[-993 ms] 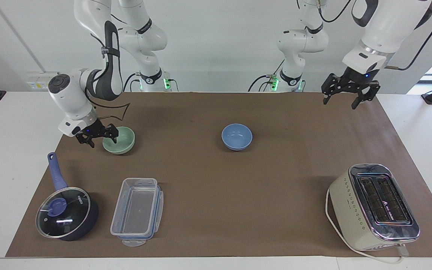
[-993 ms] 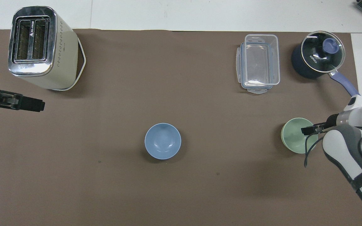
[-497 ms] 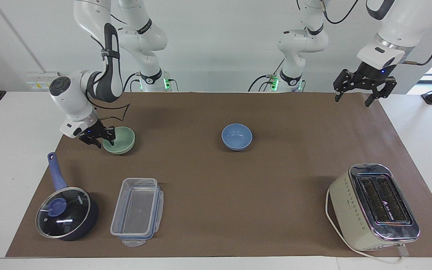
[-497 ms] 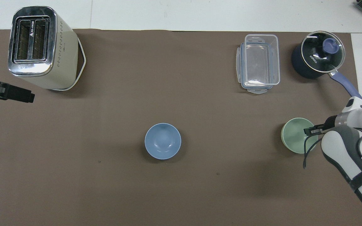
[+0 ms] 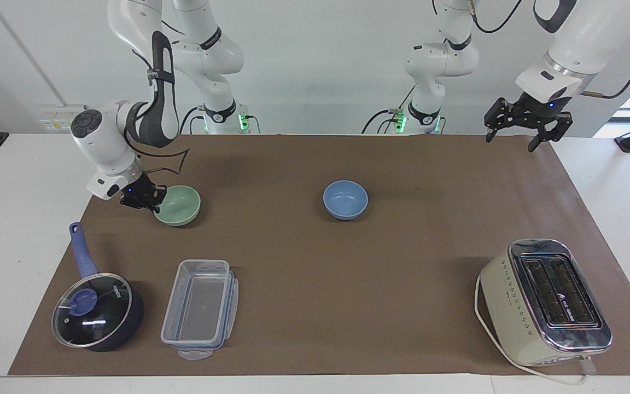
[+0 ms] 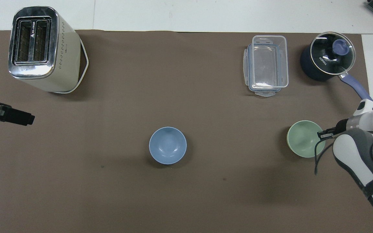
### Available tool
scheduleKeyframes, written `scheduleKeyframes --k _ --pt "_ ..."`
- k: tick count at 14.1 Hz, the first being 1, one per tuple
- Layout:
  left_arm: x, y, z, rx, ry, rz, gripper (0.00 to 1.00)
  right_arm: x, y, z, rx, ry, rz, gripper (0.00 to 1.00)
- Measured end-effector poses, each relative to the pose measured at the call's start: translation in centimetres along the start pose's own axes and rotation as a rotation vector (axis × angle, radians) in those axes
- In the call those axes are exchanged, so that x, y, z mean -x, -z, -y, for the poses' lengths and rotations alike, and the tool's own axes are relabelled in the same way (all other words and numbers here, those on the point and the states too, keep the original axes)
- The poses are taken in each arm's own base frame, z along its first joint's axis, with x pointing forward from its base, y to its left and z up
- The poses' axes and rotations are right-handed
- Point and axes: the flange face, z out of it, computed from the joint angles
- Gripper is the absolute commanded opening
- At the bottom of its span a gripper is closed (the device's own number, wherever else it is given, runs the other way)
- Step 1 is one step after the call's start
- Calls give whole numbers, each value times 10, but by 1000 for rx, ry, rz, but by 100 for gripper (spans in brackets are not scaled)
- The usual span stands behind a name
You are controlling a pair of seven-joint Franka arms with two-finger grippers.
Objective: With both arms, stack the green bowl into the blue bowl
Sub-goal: 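Carry the green bowl with the right gripper over the blue bowl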
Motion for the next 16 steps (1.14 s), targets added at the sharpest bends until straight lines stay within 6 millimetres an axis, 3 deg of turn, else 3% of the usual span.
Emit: scheduleKeyframes --k 1,4,7,10,16 --pt "2 0 -1 0 0 0 100 -4 11 0 -9 5 11 0" --pt "3 1 -1 -2 1 -6 100 -16 68 3 -46 6 -19 0" --pt "3 3 1 -4 3 -14 100 -26 112 23 -54 29 -65 0" --pt "2 2 1 -4 3 -13 100 -45 129 67 -56 4 -71 0" --pt "-7 5 6 -5 6 -22 100 -76 128 189 -67 -130 -60 0"
